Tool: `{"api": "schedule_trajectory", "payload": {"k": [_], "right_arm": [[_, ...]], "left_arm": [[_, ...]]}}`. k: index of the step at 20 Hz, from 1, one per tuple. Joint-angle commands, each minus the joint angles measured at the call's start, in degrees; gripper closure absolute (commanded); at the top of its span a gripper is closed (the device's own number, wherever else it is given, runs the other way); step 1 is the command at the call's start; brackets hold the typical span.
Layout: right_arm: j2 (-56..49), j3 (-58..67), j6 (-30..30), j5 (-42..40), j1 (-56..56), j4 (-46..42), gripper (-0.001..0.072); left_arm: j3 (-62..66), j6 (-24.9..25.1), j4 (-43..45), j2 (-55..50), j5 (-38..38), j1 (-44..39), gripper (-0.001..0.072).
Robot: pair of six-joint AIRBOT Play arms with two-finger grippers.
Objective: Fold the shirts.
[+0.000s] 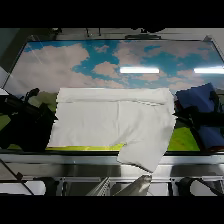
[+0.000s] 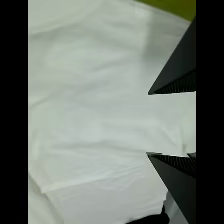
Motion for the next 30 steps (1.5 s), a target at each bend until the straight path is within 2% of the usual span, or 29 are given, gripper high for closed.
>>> {"api": "schedule_trajectory", "payload": {"k": [1, 4, 8, 13, 16, 20, 22, 24, 27, 28, 30], "right_arm": [[4.2, -9.53, 1.2, -0.94, 0.04, -0.39, 0.0284], [4.2, -10.84, 0.55, 0.9, 0.04, -0.35, 0.0284], [4.22, -10.88, -0.09, 1.38, 0.04, -0.31, 0.0284], [4.2, -10.88, -0.13, 1.49, 0.04, -0.33, 0.0284], [4.2, -10.88, -0.26, 0.74, 0.04, -0.31, 0.0284], [4.2, -10.88, -0.26, 0.63, 0.04, -0.28, 0.0284], [4.2, -10.88, -0.04, 0.74, 0.04, -0.33, 0.0284], [4.2, -10.86, 0.07, 1.38, -0.76, -1.09, 0.0283], [4.33, -10.88, 3.91, 3.37, -6.27, -5.81, 0.0282], [4.7, -10.91, 6.95, 3.39, -8.31, -9.44, 0.0283], [4.9, -11.34, 10.45, 0.76, -9.22, -15.3, 0.0283]], "left_arm": [[-10.95, -3.65, 4.11, 5.73, 7.32, 0.81, 0.0423], [-14.84, -7.74, 11.23, 8.26, 10.93, 2.05, 0.0423], [-17.46, -7.65, 11.34, 8.92, 16.04, 3.63, 0.0423], [-13.64, -5.57, 11.13, 8.92, 17.42, 3.65, 0.0423], [-12.0, -3.48, 10.69, 8.92, 15.56, 3.1, 0.0423], [-13.53, -1.95, 10.4, 8.92, 14.99, 3.08, 0.0422], [-16.28, 0.79, 7.15, 8.92, 16.5, 3.1, 0.0422], [-17.62, 1.99, 7.63, 8.92, 17.31, 3.23, 0.0423], [-15.26, 1.77, 9.18, 8.92, 16.22, 5.44, 0.0423], [-14.45, 1.86, 8.37, 8.92, 15.58, 6.1, 0.0422], [-13.29, 2.27, 7.13, 8.92, 14.99, 6.91, 0.0423]]}}
